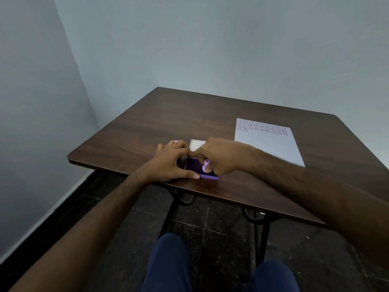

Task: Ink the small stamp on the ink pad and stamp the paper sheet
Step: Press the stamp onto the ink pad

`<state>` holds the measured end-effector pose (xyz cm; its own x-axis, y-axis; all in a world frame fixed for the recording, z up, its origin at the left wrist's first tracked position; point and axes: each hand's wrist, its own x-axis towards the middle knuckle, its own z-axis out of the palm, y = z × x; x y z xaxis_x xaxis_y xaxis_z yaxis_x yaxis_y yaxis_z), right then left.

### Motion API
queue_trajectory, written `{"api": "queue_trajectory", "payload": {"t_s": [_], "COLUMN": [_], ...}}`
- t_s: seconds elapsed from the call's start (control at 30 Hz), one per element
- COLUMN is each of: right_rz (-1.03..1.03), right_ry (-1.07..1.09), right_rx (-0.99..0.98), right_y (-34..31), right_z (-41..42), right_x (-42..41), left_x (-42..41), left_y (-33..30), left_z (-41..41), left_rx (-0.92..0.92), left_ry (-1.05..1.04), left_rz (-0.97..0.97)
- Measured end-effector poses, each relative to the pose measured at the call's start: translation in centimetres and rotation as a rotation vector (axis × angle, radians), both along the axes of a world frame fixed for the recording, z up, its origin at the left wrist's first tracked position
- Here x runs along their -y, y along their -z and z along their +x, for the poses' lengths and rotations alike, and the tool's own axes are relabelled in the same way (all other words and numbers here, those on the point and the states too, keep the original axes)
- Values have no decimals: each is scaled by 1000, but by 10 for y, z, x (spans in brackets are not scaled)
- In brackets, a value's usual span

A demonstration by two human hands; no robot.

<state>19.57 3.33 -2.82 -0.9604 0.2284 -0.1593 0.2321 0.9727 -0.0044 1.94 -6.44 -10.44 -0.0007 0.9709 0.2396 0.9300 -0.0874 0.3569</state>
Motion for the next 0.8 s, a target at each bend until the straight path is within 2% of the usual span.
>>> {"api": "queue_trajectory", "payload": {"t_s": [0.2, 0.37, 0.53, 0.7, 0.8], "right_rz": [-58, -94, -72, -63, -55], "right_ry": [-62, -17, -83, -16, -62], "right_rx": [20, -10, 55, 69, 81], "right_y": [-4, 2, -2, 2, 2], "right_z": [6, 2, 4, -5, -3], "right_x": [-5, -7, -7, -7, -8], "left_x": [-2, -2, -2, -2, -2], "left_y": [1, 2, 1, 2, 1], "left_z": [-1, -2, -1, -2, -2], "left_rx": [-5, -2, -2, -6, -2], "left_ry": [-4, -1, -1, 3, 2], "left_rz": [-9, -15, -16, -25, -25]}}
